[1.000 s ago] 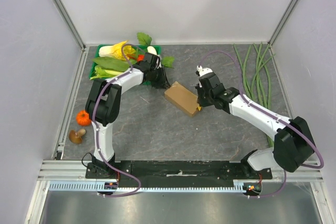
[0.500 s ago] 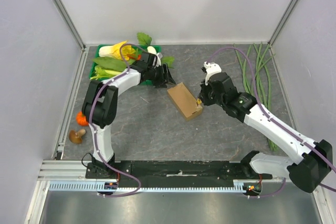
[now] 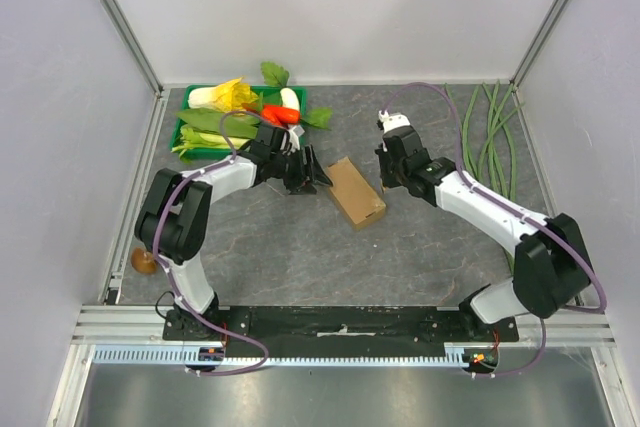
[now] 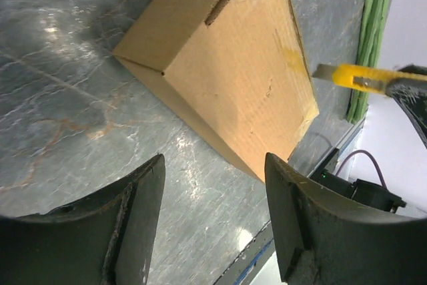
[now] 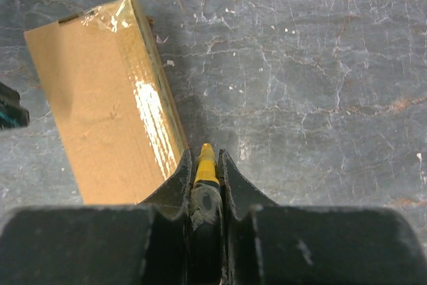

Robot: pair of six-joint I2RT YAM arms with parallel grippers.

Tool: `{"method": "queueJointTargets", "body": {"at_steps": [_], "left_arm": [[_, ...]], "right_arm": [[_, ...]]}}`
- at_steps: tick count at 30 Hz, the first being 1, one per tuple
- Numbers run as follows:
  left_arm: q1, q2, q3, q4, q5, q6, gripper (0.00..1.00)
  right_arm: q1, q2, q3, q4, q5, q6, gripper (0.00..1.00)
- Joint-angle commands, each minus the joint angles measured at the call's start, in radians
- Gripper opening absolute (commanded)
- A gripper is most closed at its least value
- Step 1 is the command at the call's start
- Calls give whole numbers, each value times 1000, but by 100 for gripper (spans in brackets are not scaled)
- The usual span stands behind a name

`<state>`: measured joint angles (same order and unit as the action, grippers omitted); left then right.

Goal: Unpack the express box

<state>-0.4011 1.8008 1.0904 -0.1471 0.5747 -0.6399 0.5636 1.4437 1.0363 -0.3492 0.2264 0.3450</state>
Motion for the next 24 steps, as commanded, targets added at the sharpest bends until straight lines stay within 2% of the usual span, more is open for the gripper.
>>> {"method": "queueJointTargets", "body": {"at_steps": [1,5,6,9,10,13,24], "left_arm": [[-33,29,14,124,91,-67,68],[-39,54,16,123,90,-79,63],[-39,66,14,116,88,-80,49],[-39,80,19,61,70,-54,33],[-39,83,11,54,65,-37,30],[-39,91,0,47,60,-21,27],[-38,127,-43,31,16,-4,27]], "right_arm": [[-10,52,57,108,-7,-43,0],[-25,83,54,153,-44,-40,0],[-27,90,54,160,-73,-38,0],[-44,107,48,199,-133,-34,0],[-47,112,47,205,-172,-29,0],[-59,116,44,220,-225,-11,0],[-64,73,27,216,-348,15,0]]}}
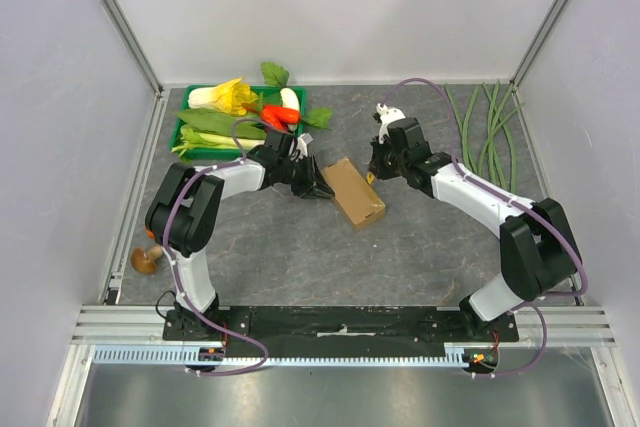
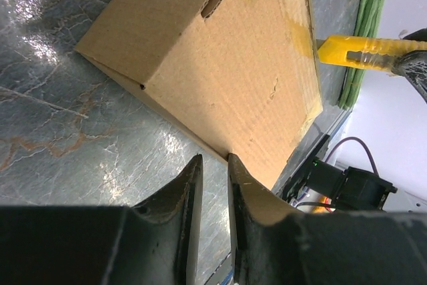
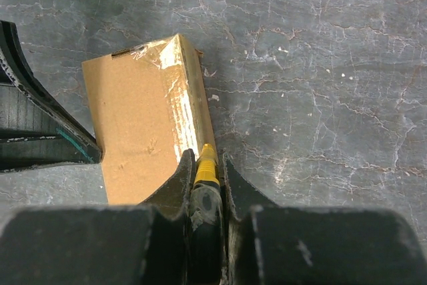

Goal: Unpack the express box

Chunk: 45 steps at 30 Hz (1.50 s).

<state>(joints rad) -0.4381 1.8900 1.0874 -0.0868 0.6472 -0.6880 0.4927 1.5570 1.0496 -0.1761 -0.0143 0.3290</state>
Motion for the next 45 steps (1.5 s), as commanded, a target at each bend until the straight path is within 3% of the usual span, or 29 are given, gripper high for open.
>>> {"method": "queueJointTargets", "body": {"at_steps": [1,22,31,36,45], "left_arm": [[1,38,-43,-34,-69,47,27],[10,3,-101,-53,-155,50,25],[19,-136,-130,-142,-288,64,27],[25,-285,-162,-174,-435,62,31],[51,-393,-87,-56,-459,143,60]], "right_arm": [[9,-44,12,44,-108,38,0],[12,-144,33,-8,-182,56,0],[12,-215,69,-39,-61,65,0],[12,-255,99,-74,-108,19,0],[15,-330,29,-131,-381,-41,0]]}}
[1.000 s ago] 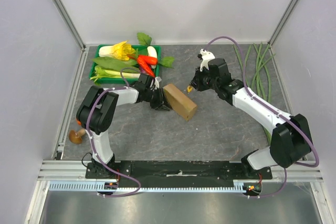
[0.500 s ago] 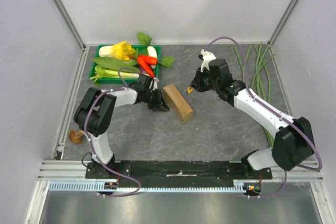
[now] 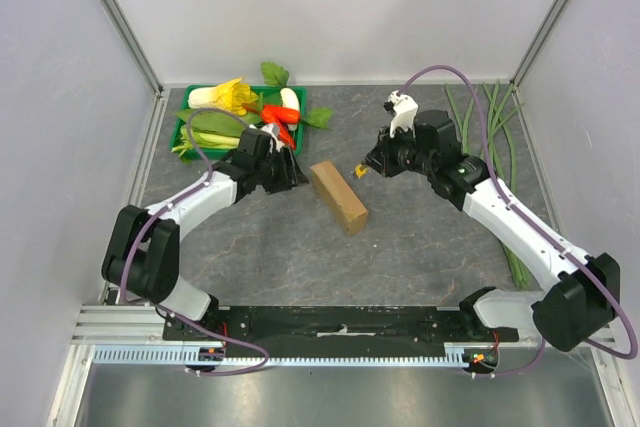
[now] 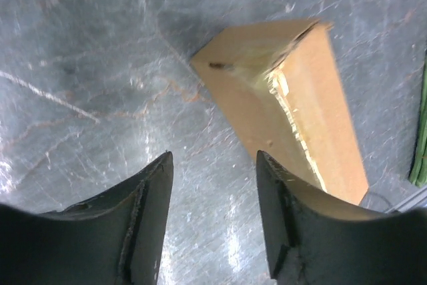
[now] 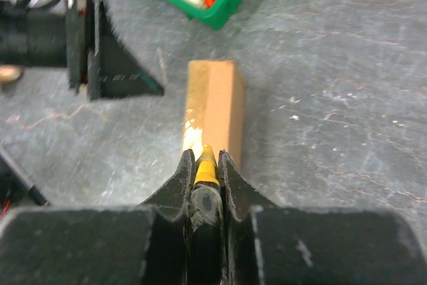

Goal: Unpack the express box

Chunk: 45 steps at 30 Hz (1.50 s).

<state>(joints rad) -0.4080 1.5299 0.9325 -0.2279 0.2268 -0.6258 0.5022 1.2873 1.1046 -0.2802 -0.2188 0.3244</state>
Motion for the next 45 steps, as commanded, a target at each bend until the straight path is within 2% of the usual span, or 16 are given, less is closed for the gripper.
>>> {"method": "queueJointTargets", "body": {"at_steps": [1,3,9,14,19,25,35,45], "left_arm": [[31,-30,81,99,-18,86,64],[55,4,132,134,76,97,66],[58,199,313,107,230,190,66],[58,311,394,118,282,202,66],[57,378,419,121,344,198,62],[51,365,338,153,430,195,59],[49,286,189,248,421,124,52],[51,105,3,194,342,147,49]], "right_arm": [[6,-68,-35,-27,-215,-32,0],[13,-92,-66,-14,-306,-27,0],[59,-79,-107,-48,-346,-84,0],[125,-45,-137,-63,-255,-96,0],[137,-20,-143,-59,-157,-85,0],[137,-6,-157,-59,-102,-77,0],[134,-6,-175,-103,25,-58,0],[102,-2,-150,-100,156,-44,0]]}}
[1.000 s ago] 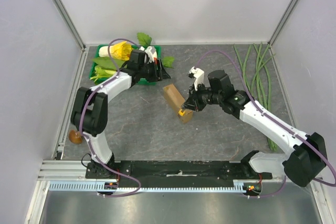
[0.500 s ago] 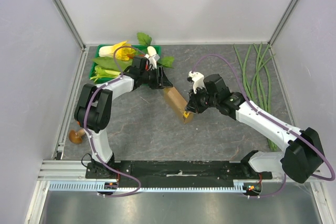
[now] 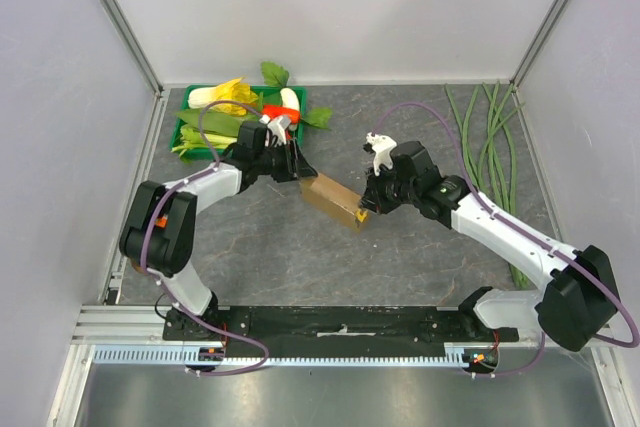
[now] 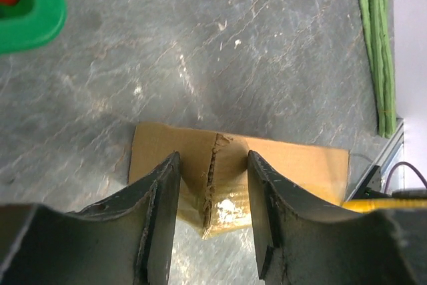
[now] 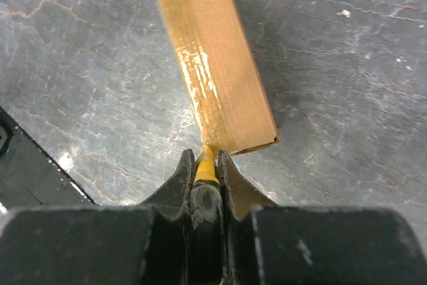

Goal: Unpack the express box

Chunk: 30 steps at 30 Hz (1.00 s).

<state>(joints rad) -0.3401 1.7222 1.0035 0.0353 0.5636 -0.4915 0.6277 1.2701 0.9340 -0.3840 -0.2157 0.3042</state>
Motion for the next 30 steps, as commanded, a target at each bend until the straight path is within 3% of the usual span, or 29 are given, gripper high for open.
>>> {"method": "queueJointTargets", "body": {"at_steps": [1,12,19,22,26,30], "left_arm": [[-17,-125,-78,-77,-2,14,49],[-17,-329,-239,-92,-80,8,49],[-17,-400,-224,-113,-106,30,51],[-17,-430,-183,-124,-114,73,55],[-45,-418,-93,-115,-85,198,72],[-124,-343,26,-117,-56,327,82]], "right_arm": [[-23,17,28,5,153,-27,0],[-25,35,68,42,177,-48,0],[-26,-81,71,-4,205,-40,0],[-26,-155,62,-22,242,-11,0],[-28,-205,52,-26,288,29,0],[-29,-216,45,-27,315,55,0]]}}
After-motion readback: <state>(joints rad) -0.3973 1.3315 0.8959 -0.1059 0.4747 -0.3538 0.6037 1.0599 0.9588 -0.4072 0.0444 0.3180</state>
